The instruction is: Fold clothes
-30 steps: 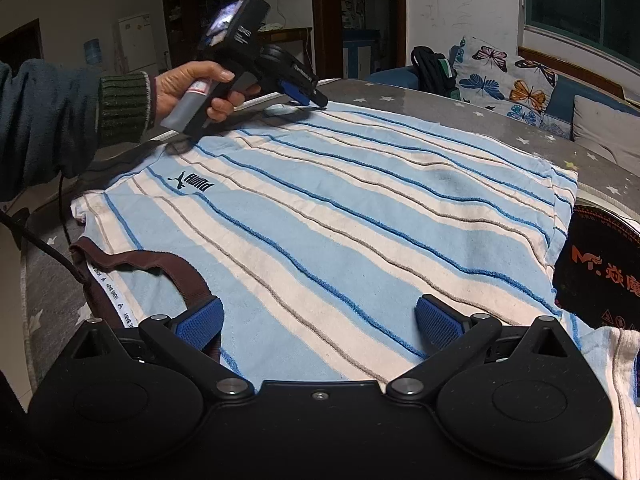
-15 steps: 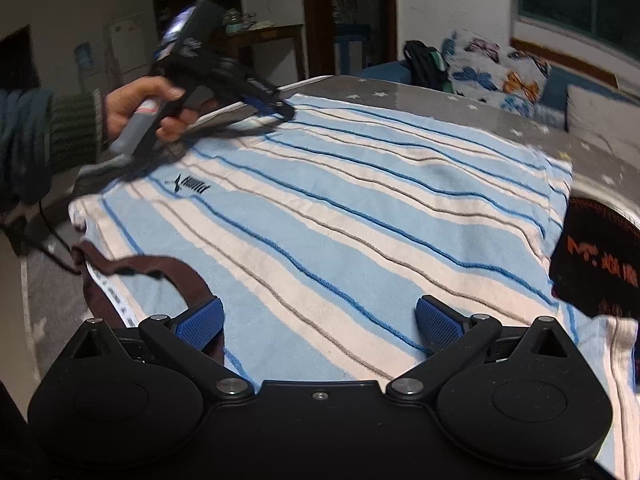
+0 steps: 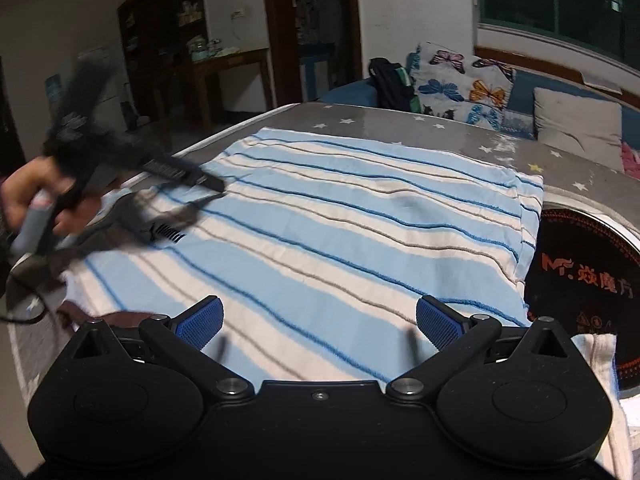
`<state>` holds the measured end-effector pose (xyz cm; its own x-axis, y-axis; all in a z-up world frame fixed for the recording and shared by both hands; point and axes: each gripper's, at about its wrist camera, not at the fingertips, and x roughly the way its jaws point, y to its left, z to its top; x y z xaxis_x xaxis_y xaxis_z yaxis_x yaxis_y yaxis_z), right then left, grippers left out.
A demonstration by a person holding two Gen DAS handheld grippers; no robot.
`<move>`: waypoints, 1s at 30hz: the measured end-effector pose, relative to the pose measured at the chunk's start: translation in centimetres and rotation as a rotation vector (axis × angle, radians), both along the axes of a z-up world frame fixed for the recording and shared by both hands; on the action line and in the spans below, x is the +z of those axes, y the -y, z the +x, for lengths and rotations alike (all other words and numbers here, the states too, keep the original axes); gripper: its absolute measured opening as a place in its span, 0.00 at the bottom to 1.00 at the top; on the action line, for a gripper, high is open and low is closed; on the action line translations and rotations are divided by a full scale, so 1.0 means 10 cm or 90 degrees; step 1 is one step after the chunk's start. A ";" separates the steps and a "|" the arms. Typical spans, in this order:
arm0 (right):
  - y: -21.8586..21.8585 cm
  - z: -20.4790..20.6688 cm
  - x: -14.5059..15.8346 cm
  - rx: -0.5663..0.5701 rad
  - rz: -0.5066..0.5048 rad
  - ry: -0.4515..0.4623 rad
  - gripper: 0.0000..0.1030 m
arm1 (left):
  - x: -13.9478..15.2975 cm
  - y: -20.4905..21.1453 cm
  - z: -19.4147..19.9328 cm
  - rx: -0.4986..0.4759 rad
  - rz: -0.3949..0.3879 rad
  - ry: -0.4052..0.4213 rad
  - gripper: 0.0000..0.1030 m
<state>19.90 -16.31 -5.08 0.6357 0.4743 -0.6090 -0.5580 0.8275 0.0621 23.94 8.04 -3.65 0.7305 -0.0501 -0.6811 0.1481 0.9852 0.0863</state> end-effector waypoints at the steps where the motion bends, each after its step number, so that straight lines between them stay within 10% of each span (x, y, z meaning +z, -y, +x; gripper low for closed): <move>1: -0.01 0.00 -0.01 -0.002 -0.005 -0.001 1.00 | -0.01 0.01 -0.07 -0.002 0.004 0.000 0.50; 30: 0.13 -0.52 -0.14 -0.076 -0.035 -0.012 1.00 | -0.12 -0.07 -1.41 0.056 0.055 0.068 0.58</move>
<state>14.66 -17.63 -6.43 0.6740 0.3614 -0.6443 -0.4547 0.8903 0.0237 9.79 8.72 -4.82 0.7980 0.0729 -0.5983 0.0464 0.9823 0.1815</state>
